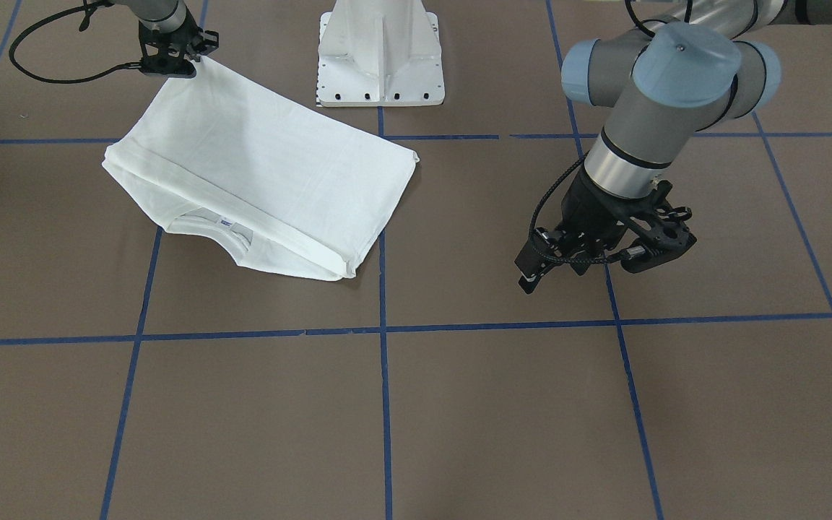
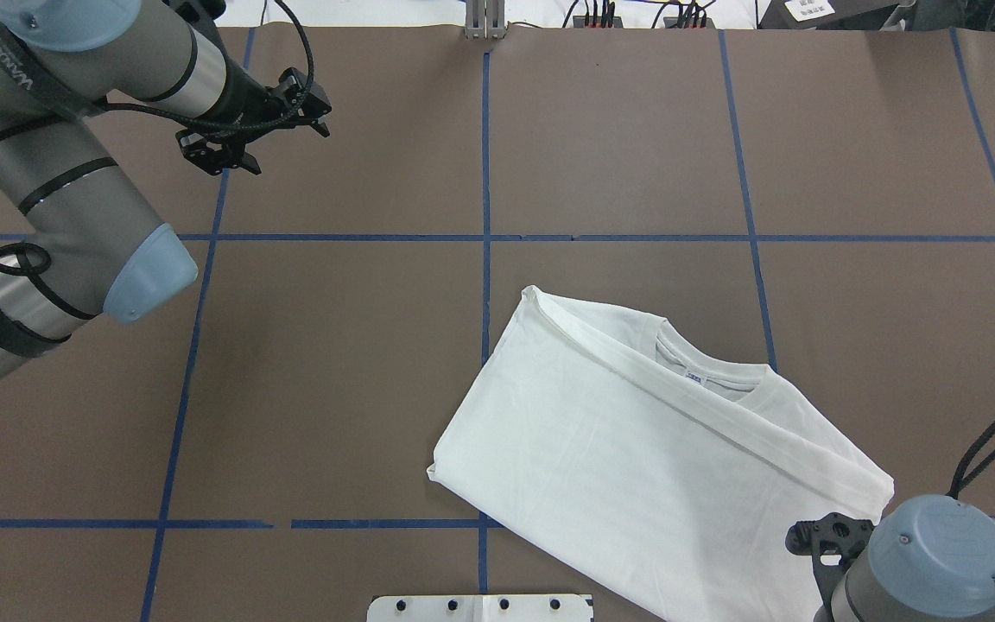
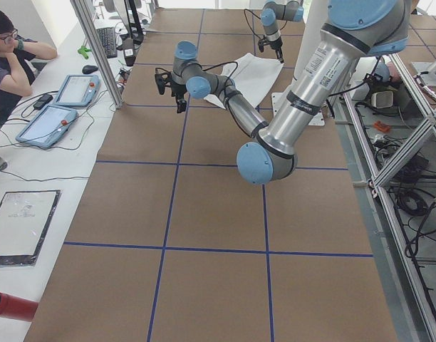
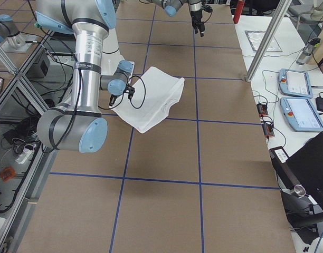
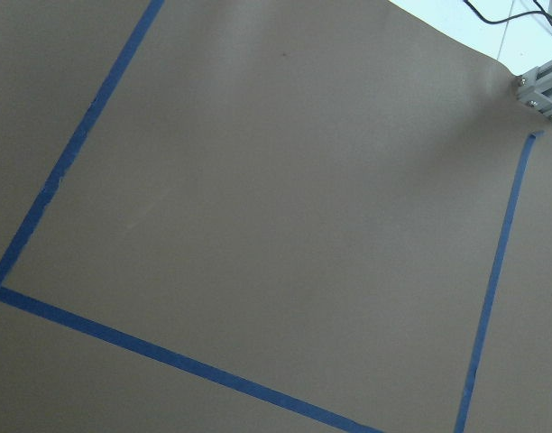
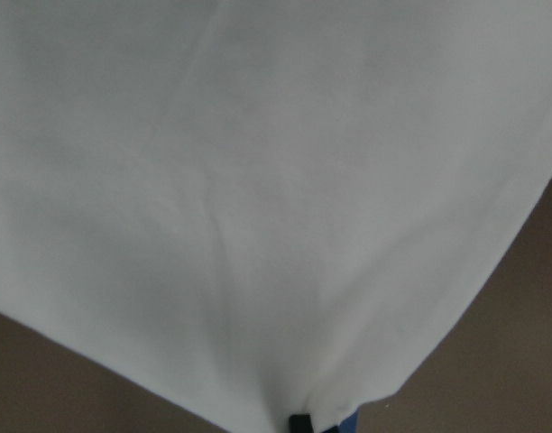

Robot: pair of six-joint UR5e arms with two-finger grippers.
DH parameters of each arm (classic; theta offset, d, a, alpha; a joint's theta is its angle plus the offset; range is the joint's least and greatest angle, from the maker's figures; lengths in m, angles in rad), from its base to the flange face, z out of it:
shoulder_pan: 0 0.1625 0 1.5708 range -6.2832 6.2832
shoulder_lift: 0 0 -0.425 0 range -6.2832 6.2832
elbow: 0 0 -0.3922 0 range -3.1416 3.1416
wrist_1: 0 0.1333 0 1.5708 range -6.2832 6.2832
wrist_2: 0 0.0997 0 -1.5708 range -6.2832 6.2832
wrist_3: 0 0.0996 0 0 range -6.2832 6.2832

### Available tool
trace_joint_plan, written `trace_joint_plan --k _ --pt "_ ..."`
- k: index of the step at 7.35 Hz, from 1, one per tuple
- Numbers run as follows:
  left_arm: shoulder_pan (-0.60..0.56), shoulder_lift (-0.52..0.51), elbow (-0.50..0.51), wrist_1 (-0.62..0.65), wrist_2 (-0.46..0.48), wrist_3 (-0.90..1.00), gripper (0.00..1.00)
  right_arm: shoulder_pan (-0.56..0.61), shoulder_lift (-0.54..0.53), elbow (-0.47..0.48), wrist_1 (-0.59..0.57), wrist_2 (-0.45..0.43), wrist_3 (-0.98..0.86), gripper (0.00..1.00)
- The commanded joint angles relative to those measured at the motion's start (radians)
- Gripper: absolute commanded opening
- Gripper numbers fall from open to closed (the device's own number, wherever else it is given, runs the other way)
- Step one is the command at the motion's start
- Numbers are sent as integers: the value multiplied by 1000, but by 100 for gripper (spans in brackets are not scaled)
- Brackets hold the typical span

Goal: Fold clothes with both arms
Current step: 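Grasp the shirt edge with the right gripper and drag it away from the left arm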

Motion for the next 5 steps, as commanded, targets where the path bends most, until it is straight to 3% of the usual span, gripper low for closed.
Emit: trace_joint_plan --k 1,2,3,4,5 --pt "-1 0 -11 8 0 0 98 -53 23 2 2 0 44 0" --pt "0 0 -13 8 -1 0 98 -60 25 2 2 0 44 0" --pt "0 0 -11 8 -2 0 98 -62 25 4 2 0 44 40" --pt "0 0 -13 8 -3 0 98 -56 35 8 2 0 46 99" --pt "6 -3 -20 8 -8 2 98 -15 48 22 2 -2 46 100"
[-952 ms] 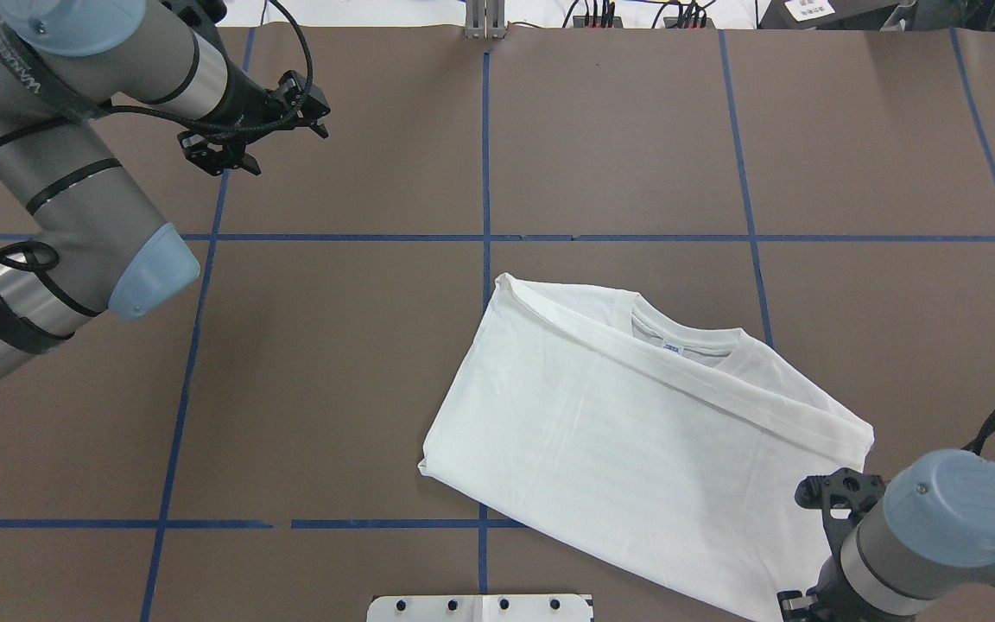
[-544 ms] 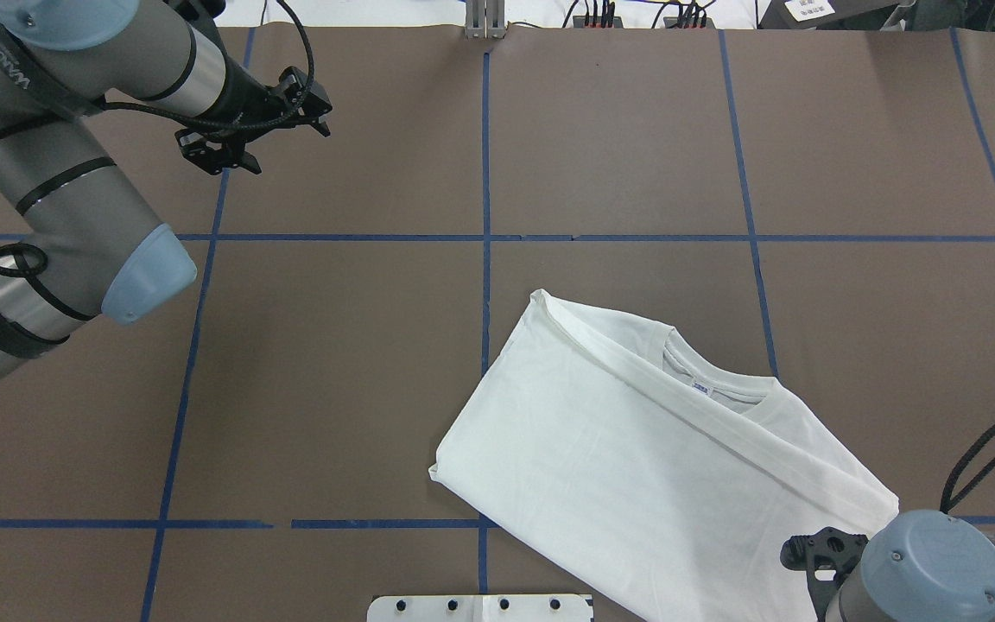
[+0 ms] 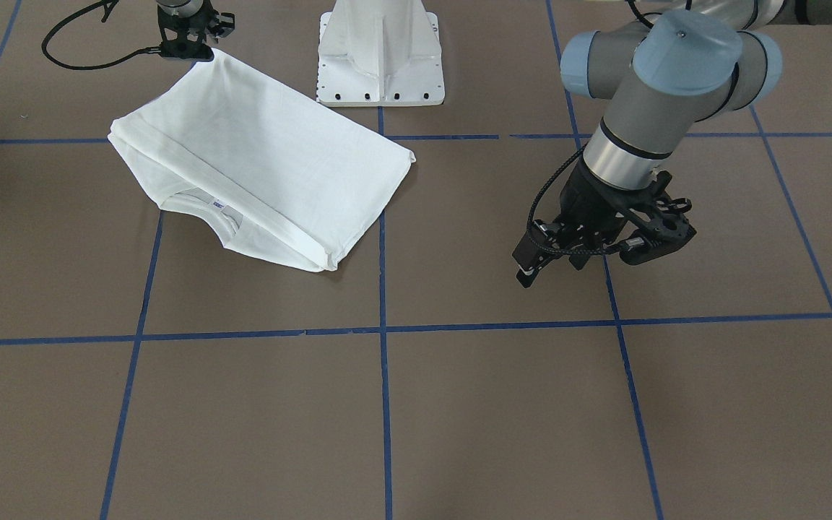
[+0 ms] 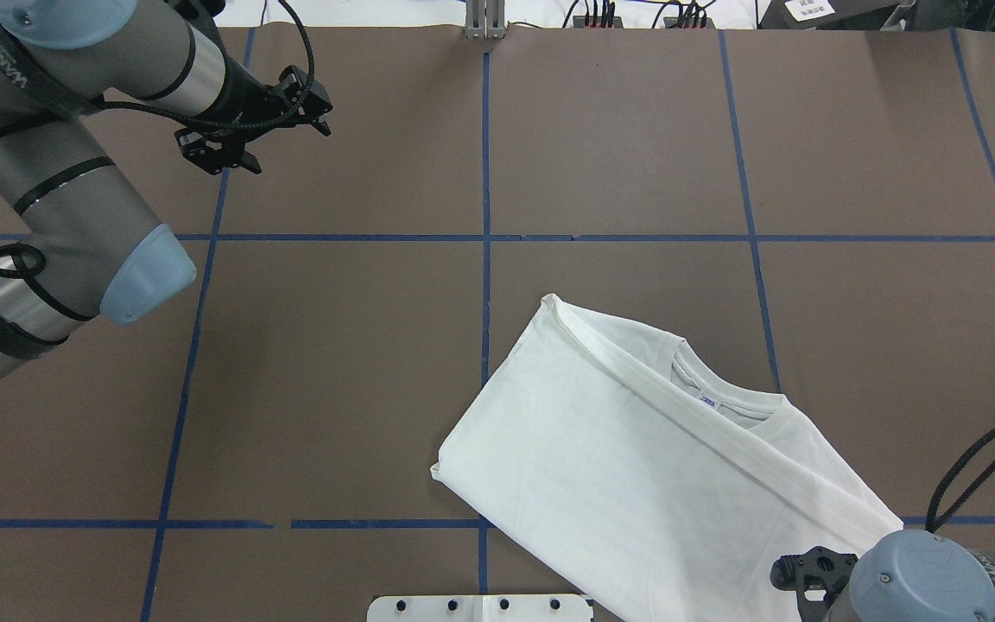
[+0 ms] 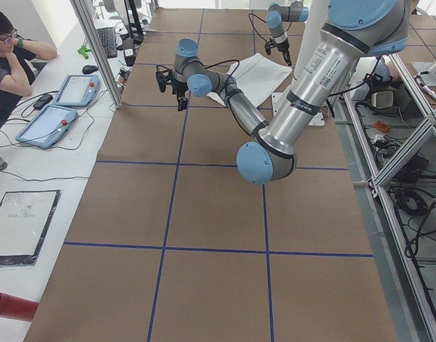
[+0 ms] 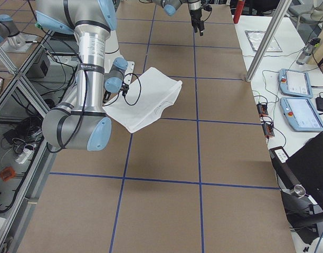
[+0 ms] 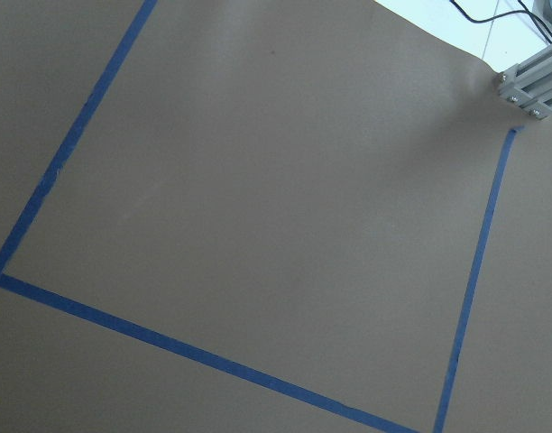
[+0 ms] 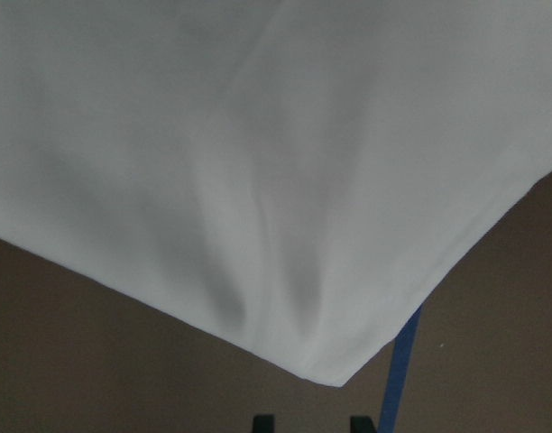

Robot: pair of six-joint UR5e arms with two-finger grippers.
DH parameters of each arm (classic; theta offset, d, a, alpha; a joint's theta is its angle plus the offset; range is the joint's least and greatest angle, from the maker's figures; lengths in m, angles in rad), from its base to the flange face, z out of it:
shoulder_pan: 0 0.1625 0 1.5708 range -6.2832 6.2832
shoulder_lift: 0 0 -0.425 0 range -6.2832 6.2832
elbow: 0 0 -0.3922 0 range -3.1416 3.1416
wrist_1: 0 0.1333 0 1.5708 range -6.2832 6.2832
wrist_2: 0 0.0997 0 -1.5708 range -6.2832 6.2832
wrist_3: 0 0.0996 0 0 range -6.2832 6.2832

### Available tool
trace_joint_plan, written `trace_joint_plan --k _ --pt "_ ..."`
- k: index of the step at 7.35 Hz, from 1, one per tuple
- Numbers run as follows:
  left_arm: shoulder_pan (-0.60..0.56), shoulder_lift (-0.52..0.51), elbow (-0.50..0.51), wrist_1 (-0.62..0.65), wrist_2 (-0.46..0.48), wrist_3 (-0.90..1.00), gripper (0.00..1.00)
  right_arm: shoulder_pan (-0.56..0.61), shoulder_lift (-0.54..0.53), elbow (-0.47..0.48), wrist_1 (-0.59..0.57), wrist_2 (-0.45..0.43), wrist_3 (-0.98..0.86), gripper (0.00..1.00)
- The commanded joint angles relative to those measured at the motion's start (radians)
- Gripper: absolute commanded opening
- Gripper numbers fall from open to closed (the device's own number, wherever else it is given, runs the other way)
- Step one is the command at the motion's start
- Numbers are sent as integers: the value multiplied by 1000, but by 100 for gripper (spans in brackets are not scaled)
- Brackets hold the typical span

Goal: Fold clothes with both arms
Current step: 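Release the shirt with the right gripper while the left gripper moves to its corner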

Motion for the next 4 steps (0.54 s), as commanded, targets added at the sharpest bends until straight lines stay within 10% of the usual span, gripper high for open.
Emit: trace_joint_plan --k 1,4 --pt "30 1 -32 0 -7 0 99 122 38 21 3 0 -1 100" --pt "220 10 -61 14 5 -183 99 397 162 15 6 8 -4 100"
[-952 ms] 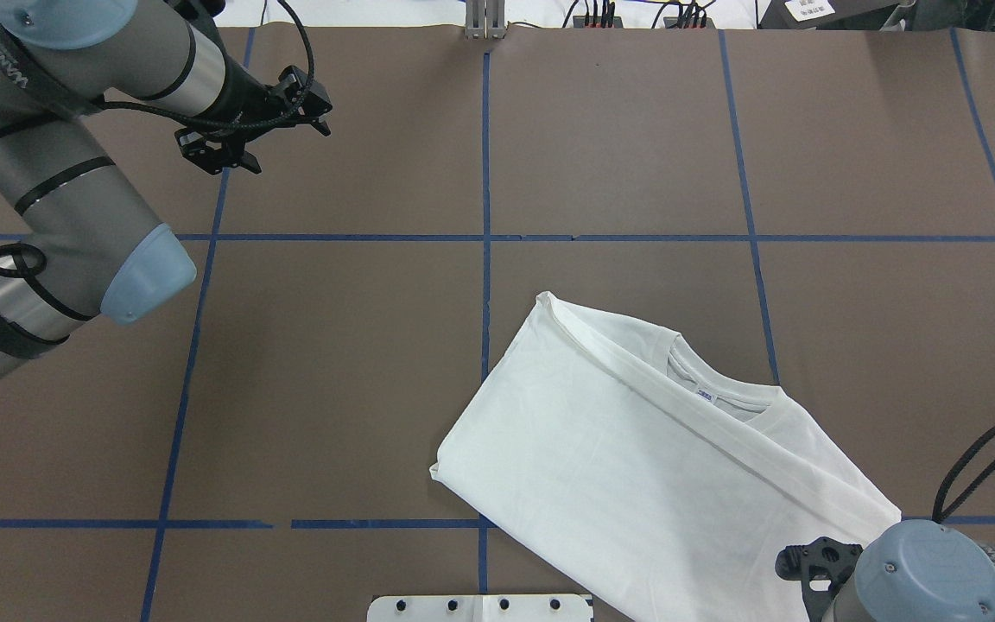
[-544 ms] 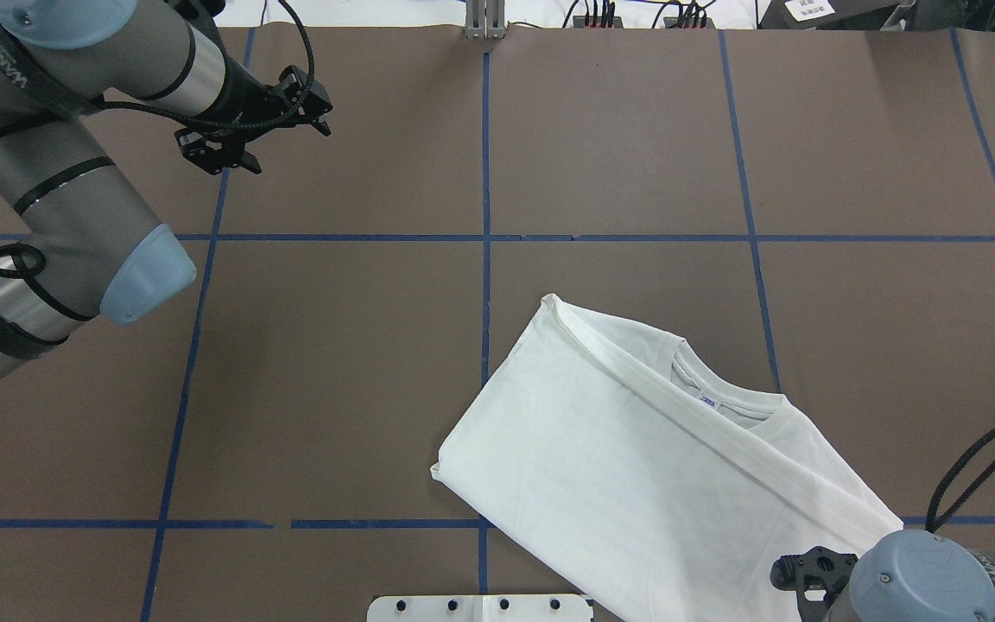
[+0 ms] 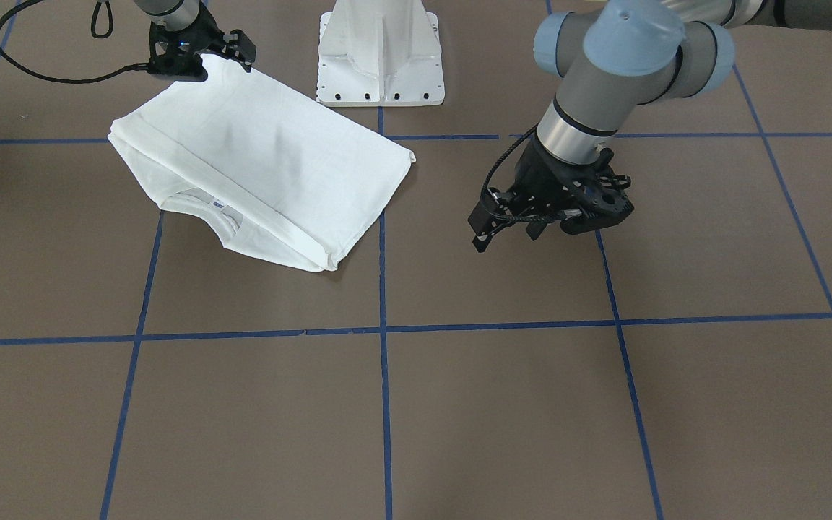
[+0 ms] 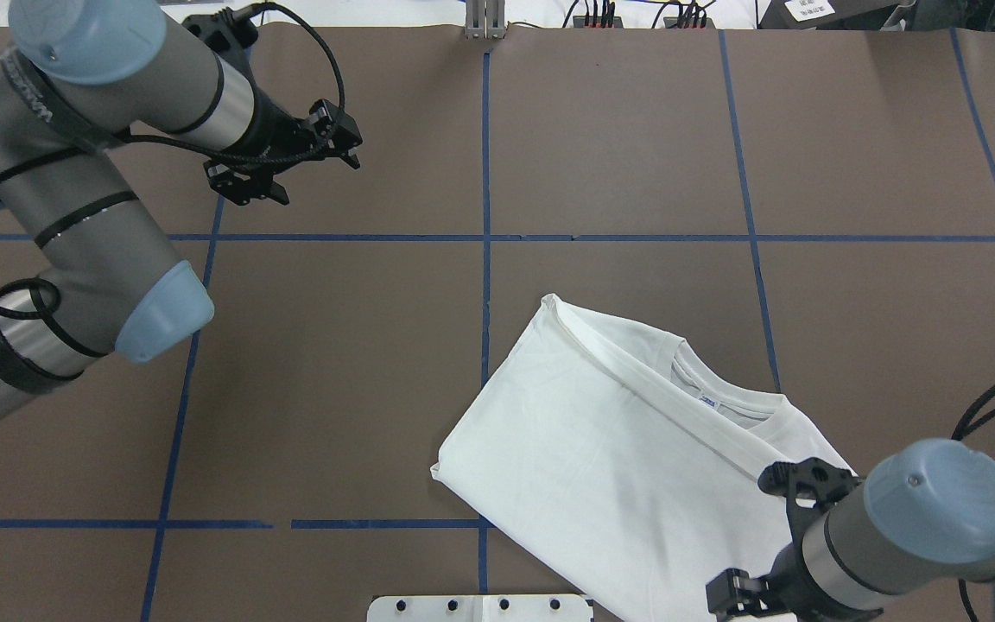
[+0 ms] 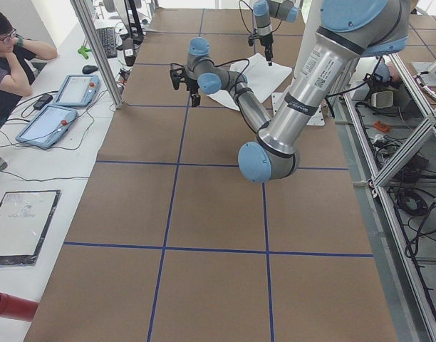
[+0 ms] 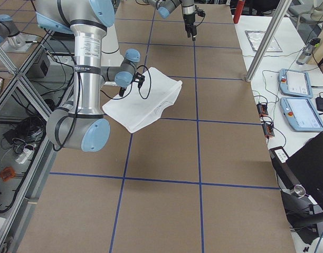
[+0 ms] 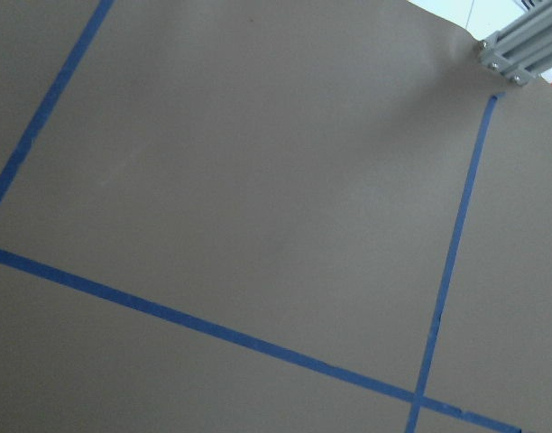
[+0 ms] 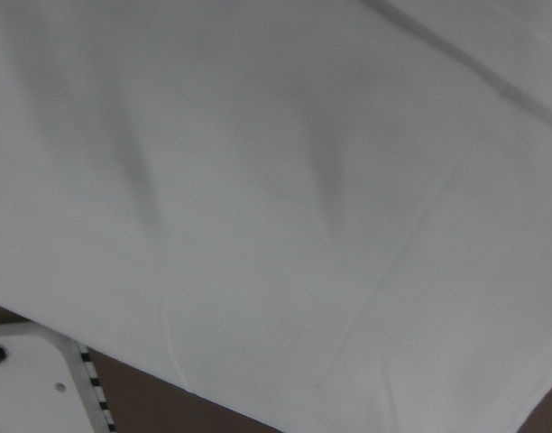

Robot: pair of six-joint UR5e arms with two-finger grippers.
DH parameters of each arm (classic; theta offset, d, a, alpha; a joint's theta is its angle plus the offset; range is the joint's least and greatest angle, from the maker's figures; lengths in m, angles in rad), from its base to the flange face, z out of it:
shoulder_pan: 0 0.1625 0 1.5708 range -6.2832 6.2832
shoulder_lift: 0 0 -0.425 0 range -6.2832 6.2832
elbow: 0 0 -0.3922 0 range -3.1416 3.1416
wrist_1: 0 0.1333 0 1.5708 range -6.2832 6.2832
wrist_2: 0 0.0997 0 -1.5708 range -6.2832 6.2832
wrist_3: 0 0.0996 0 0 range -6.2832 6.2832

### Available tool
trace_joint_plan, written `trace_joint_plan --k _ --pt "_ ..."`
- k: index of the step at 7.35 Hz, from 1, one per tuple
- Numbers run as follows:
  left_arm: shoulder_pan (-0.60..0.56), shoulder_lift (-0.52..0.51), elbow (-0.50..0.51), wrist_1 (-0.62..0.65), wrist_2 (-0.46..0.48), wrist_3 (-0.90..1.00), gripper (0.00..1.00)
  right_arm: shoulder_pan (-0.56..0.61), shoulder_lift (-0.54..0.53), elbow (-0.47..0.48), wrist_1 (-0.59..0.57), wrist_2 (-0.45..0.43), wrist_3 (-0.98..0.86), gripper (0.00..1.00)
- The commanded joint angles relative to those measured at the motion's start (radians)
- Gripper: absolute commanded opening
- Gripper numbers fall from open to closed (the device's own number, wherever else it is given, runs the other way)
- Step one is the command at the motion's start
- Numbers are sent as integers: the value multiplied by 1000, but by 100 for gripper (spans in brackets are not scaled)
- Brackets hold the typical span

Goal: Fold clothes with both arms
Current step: 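Release the shirt with the right gripper while the left gripper moves to its corner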

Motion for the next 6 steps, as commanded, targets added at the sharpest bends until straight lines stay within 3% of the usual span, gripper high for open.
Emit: trace_joint_plan --k 1,4,6 --pt "180 5 -17 -3 62 -193 99 189 85 -6 0 -2 -7 100" --pt "356 11 -29 2 117 -364 97 353 171 -55 0 -11 -10 100" --pt "430 21 -23 2 127 -366 95 371 170 -70 1 -16 -14 100"
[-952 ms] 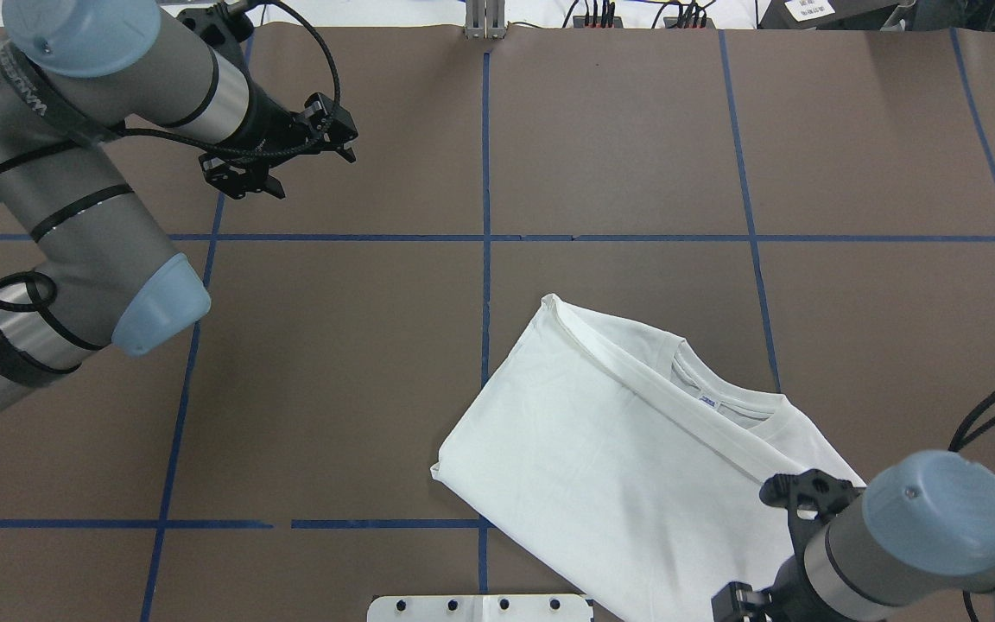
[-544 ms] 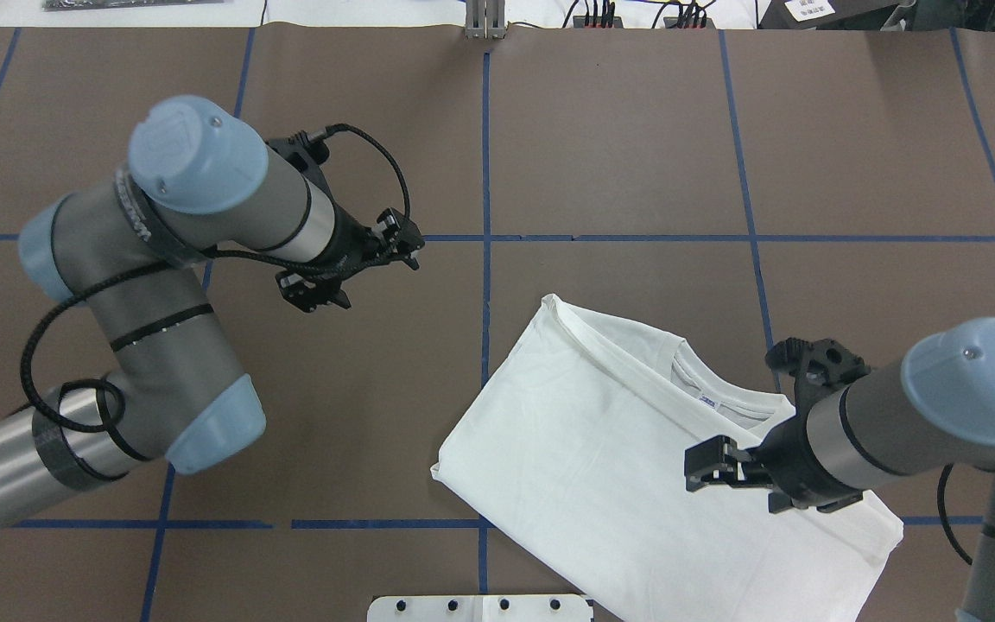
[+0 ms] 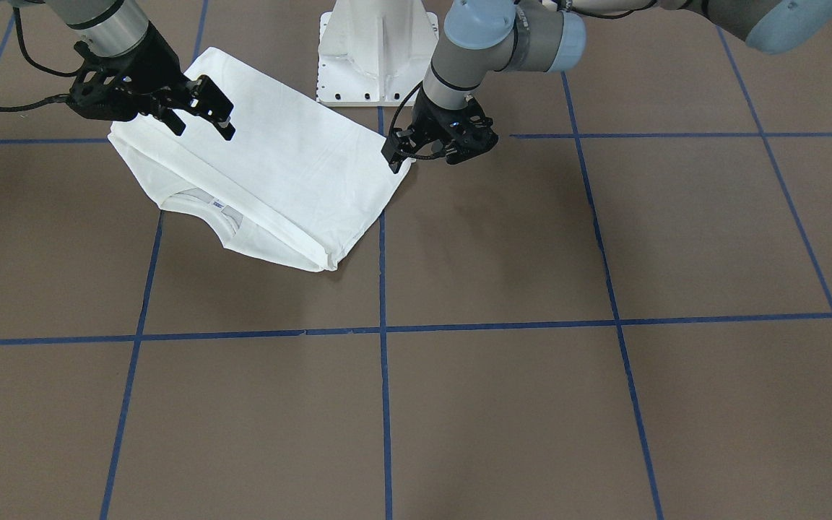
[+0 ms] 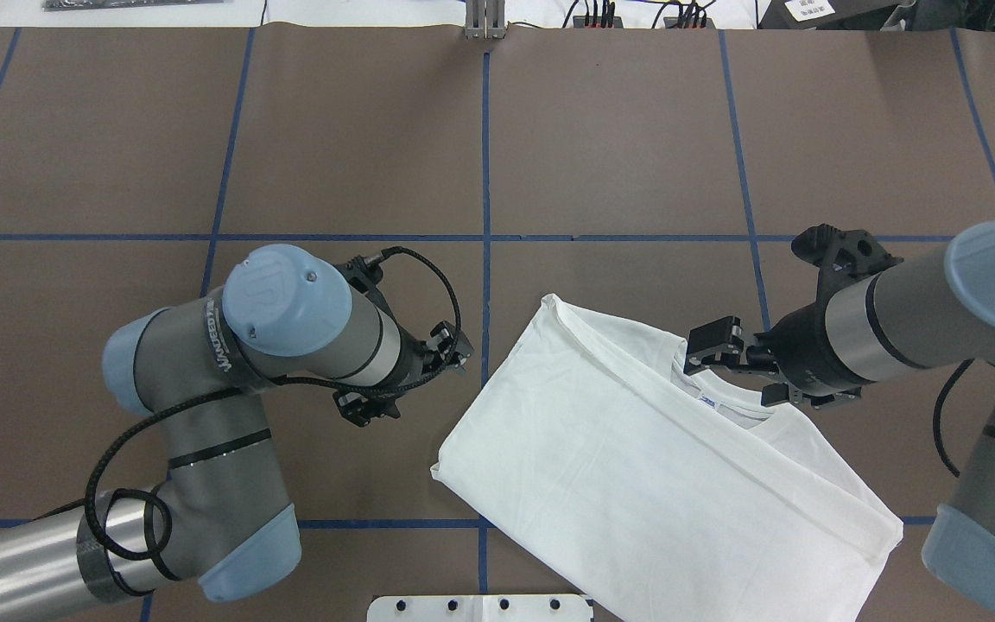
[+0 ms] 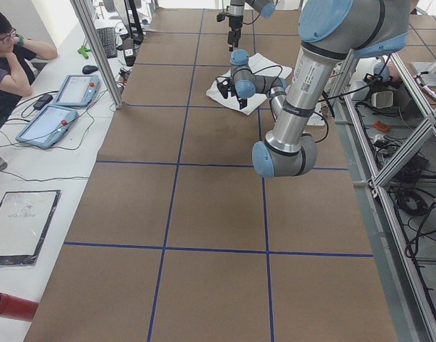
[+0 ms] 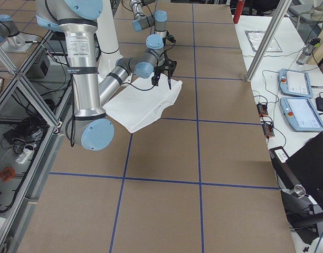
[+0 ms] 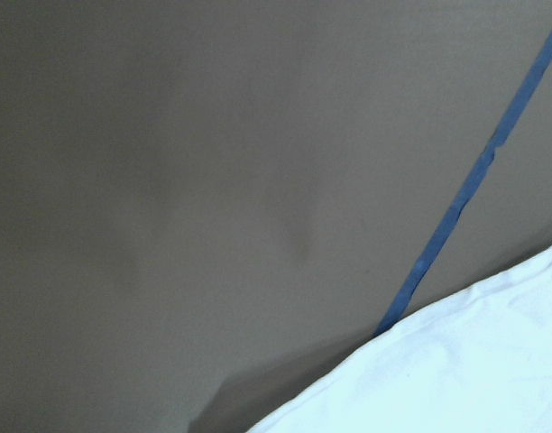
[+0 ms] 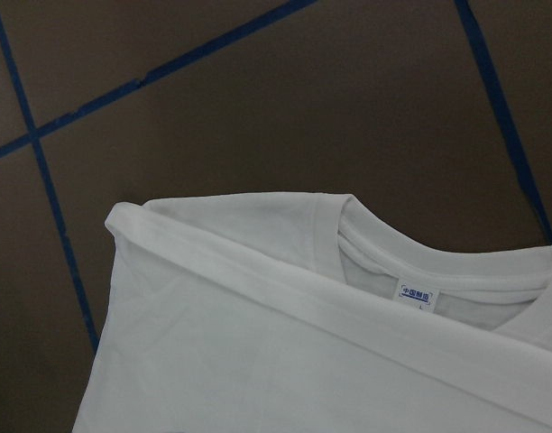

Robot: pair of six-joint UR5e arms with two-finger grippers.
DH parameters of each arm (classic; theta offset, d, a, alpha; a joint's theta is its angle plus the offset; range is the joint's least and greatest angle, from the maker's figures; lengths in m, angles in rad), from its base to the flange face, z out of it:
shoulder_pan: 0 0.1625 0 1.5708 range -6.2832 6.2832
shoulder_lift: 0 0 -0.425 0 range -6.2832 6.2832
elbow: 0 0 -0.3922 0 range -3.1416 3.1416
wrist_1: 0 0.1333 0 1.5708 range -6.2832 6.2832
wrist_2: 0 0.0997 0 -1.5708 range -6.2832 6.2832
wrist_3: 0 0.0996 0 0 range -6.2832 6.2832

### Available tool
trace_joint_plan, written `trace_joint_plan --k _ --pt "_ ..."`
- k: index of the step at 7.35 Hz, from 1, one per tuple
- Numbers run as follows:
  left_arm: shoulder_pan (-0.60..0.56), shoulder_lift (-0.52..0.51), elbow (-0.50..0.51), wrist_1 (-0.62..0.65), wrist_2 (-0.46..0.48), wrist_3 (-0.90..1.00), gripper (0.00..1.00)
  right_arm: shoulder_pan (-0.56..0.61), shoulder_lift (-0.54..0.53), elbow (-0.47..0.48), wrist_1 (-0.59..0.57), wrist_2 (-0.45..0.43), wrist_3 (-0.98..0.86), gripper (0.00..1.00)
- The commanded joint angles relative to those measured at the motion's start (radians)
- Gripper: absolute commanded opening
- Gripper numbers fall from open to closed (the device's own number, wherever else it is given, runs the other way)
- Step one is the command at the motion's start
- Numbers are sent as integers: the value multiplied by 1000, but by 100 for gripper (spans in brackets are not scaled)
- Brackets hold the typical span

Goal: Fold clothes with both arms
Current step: 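Release the shirt with the right gripper while the left gripper moves to its corner, then lower the left gripper and pinch the shirt corner nearest it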

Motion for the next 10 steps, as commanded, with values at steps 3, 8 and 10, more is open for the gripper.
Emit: trace_joint_plan --k 3,8,10 --pt "64 -3 64 -14 2 9 92 19 5 -14 1 -4 -5 100" --pt "65 -8 110 -81 2 10 85 24 3 -15 1 -4 -5 100" --pt "67 -14 110 -82 2 9 76 28 3 -18 1 -4 -5 100"
